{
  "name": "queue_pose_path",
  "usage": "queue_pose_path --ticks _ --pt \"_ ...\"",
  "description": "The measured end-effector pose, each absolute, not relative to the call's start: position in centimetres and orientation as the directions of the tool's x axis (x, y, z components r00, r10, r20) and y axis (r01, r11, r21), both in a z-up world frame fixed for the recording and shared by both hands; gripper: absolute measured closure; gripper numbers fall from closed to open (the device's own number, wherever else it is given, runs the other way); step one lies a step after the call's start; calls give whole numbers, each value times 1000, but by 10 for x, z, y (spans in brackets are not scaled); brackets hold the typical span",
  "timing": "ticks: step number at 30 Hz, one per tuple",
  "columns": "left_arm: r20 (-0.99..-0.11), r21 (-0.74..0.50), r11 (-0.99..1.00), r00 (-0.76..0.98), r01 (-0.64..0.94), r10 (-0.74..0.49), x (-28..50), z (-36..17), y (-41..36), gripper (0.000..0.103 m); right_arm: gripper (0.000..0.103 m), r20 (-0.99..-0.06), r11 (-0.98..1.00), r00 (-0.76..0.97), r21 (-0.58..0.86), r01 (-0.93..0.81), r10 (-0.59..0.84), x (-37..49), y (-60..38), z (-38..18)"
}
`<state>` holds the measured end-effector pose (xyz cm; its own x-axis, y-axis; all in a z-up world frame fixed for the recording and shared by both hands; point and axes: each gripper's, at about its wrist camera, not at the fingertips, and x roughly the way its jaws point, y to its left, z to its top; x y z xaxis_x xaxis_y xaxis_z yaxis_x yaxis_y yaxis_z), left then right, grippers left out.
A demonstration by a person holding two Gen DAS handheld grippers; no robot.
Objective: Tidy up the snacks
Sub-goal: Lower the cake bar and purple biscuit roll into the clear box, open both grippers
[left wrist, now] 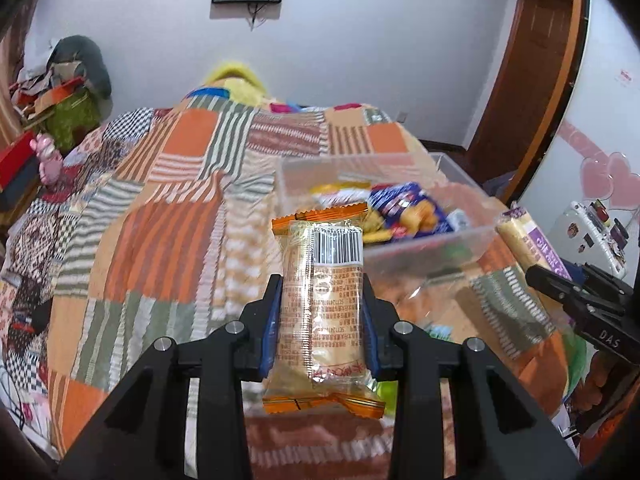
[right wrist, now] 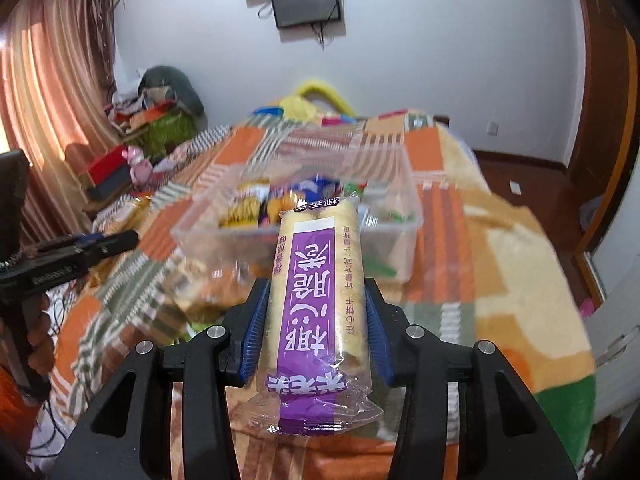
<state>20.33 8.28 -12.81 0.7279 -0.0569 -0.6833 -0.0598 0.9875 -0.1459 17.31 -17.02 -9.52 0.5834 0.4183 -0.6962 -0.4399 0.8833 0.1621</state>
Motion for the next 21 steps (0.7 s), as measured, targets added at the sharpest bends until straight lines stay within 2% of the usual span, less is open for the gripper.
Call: queue_pose_path --ticks 7,21 --pt "-672 -147 988 737 -35 -74 237 -123 67 69 61 -652 895 640 146 -421 407 198 -168 -80" --pt "-689 -144 988 722 -52 -63 308 -140 69 69 61 -675 906 633 131 -403 379 248 -151 -98"
